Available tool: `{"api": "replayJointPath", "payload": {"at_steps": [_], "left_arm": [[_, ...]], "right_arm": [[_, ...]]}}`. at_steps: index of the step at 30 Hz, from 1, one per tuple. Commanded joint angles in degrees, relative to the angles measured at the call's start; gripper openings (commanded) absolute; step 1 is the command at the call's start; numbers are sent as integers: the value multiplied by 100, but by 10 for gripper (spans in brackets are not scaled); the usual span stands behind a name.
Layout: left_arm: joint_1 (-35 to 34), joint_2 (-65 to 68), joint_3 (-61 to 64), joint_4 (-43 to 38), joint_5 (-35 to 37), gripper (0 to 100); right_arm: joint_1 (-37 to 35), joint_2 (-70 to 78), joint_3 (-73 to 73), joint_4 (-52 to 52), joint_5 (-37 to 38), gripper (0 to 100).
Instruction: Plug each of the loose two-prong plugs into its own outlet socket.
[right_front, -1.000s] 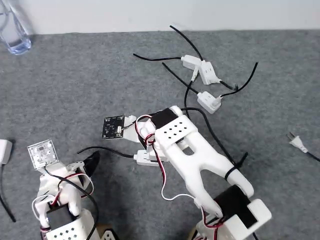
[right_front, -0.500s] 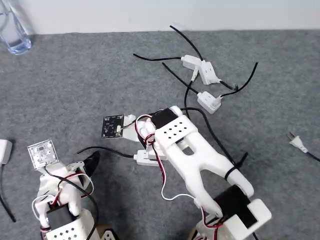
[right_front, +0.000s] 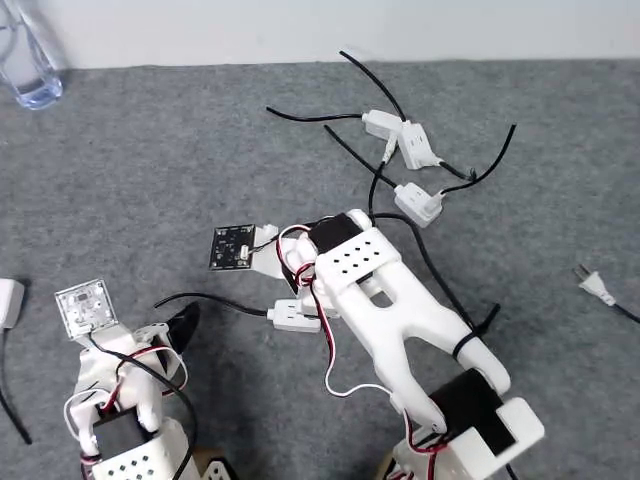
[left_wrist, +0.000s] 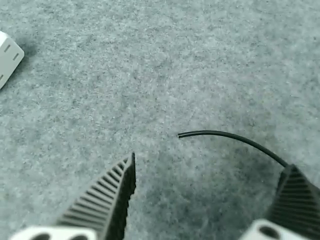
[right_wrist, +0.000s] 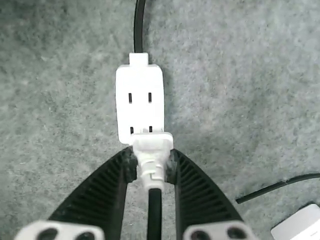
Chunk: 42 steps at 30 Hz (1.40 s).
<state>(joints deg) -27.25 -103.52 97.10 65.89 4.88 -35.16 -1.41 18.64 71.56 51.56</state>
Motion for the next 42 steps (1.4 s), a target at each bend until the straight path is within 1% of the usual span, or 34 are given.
{"api": "replayJointPath", "payload": {"at_steps": [1, 6, 33, 42], "left_arm": [[-26, -79, -66, 9, -44, 418], [-26, -79, -66, 9, -44, 418], [-26, -79, -66, 9, -44, 418], [-26, -79, -66, 9, -44, 418]], "right_arm": [[40, -40, -79, 154, 0, 8], [40, -31, -79, 171, -193, 8], [-57, -22, -35, 171, -360, 8], [-295, -13, 123, 127, -360, 8]]}}
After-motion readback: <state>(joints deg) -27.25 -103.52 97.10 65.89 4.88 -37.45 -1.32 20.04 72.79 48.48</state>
